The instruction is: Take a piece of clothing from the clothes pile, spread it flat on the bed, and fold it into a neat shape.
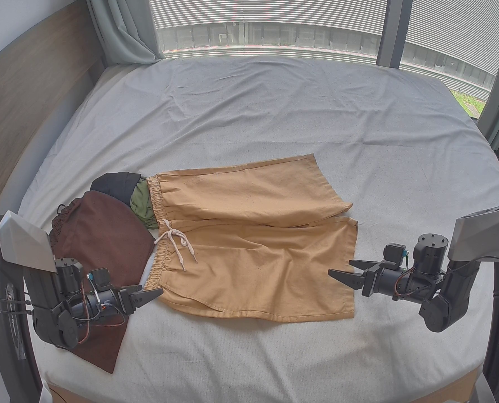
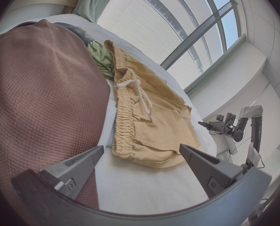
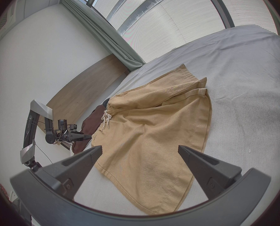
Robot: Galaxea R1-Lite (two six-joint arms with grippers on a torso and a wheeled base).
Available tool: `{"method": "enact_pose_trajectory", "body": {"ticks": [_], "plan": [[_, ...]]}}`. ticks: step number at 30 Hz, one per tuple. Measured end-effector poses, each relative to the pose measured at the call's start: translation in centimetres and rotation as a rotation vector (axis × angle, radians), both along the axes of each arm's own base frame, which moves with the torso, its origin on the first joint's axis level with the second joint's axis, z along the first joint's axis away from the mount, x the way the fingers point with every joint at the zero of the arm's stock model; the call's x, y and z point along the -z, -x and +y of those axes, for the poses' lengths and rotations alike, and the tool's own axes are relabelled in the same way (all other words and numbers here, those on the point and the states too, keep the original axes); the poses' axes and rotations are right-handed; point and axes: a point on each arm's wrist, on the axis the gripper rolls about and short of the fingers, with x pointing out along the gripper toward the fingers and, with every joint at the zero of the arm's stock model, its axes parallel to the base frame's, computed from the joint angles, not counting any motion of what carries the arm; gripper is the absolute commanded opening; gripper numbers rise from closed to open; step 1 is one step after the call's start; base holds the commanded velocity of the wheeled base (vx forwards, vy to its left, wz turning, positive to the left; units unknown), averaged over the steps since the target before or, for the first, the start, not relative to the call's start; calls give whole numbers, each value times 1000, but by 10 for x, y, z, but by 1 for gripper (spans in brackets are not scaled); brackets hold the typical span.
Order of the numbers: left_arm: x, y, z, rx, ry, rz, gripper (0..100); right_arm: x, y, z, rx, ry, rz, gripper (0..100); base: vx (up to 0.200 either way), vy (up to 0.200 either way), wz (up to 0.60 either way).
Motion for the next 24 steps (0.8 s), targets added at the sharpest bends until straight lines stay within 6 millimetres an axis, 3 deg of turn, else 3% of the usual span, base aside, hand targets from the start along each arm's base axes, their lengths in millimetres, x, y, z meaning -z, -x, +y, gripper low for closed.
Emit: {"method": "enact_pose_trajectory", "body": {"ticks": [10,24], "plan": [[12,-4,2,-14,7,25,100,1,-1,0,1,0,0,100,0,0,0],[11,-10,0,-47,89,82,100,1,-2,0,2,0,0,100,0,0,0]]}}
